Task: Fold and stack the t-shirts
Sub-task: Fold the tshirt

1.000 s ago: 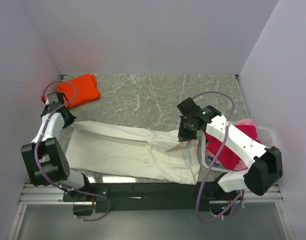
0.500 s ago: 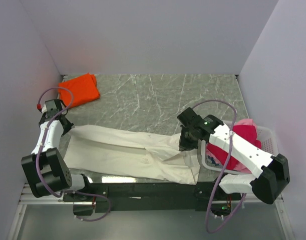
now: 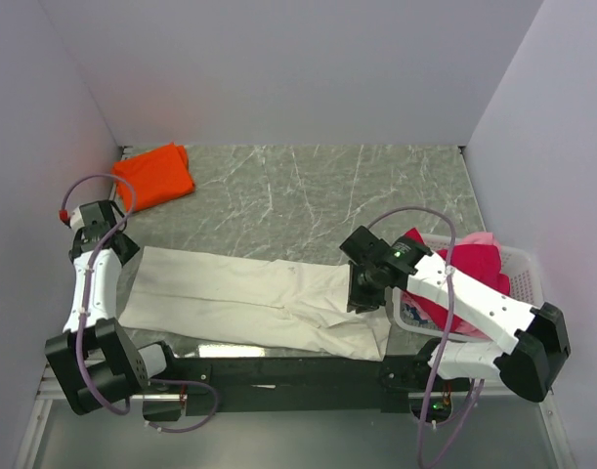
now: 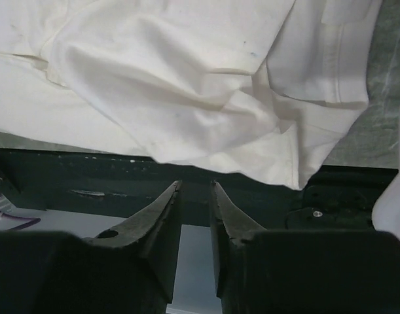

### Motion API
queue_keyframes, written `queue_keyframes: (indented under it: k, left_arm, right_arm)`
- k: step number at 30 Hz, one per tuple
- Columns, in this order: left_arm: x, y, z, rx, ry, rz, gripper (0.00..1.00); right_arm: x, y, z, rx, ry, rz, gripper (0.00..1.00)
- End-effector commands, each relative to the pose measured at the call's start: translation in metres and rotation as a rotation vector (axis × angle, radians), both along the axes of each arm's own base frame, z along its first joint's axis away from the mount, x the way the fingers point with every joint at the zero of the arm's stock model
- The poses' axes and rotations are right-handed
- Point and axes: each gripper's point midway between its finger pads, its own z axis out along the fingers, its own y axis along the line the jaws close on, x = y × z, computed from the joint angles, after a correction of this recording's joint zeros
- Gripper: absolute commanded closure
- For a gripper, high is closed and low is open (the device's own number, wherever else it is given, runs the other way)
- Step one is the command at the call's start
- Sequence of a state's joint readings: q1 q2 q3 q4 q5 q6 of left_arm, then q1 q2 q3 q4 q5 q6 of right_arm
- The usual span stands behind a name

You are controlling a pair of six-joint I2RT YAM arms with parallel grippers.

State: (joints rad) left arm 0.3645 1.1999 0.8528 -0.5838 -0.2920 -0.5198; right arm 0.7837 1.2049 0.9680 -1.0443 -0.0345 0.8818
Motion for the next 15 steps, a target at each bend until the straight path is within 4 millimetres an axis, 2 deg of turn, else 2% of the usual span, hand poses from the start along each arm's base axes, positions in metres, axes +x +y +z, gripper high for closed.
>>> queue_keyframes:
  k: [1,3,5,7,8,9,10,13,14,15]
  left_arm:
    - [0.021,-0.002,0.034,0.001,-0.137,-0.021,0.49]
    - [0.032,-0.016,0.04,-0.023,-0.179,-0.079,0.48]
    - [0.046,-0.036,0.039,-0.044,-0.205,-0.151,0.48]
    - [0.054,-0.056,0.031,-0.083,-0.205,-0.207,0.47]
    - [0.06,-0.071,0.023,-0.106,-0.194,-0.251,0.47]
    - [0.062,-0.08,0.018,-0.125,-0.188,-0.272,0.47]
    - [0.064,-0.094,0.008,-0.16,-0.172,-0.301,0.47]
    - [0.068,-0.11,0.001,-0.194,-0.168,-0.342,0.47]
    - [0.068,-0.112,-0.002,-0.2,-0.161,-0.347,0.47]
    - [0.069,-0.113,-0.003,-0.201,-0.161,-0.352,0.47]
  right_arm:
    - [0.016,0.002,0.035,0.014,-0.126,-0.013,0.69]
    - [0.023,0.012,0.046,0.02,-0.164,0.033,0.69]
    - [0.026,0.025,0.046,0.018,-0.171,0.093,0.69]
    - [0.027,0.051,0.052,0.064,-0.197,0.166,0.71]
    - [0.025,0.061,0.044,0.056,-0.177,0.213,0.71]
    - [0.022,0.077,0.047,0.078,-0.192,0.265,0.72]
    - [0.021,0.086,0.037,0.053,-0.174,0.312,0.73]
    - [0.008,0.113,0.027,0.051,-0.16,0.432,0.75]
    - [0.006,0.117,0.013,0.018,-0.14,0.469,0.75]
    - [-0.001,0.126,0.008,0.042,-0.116,0.506,0.76]
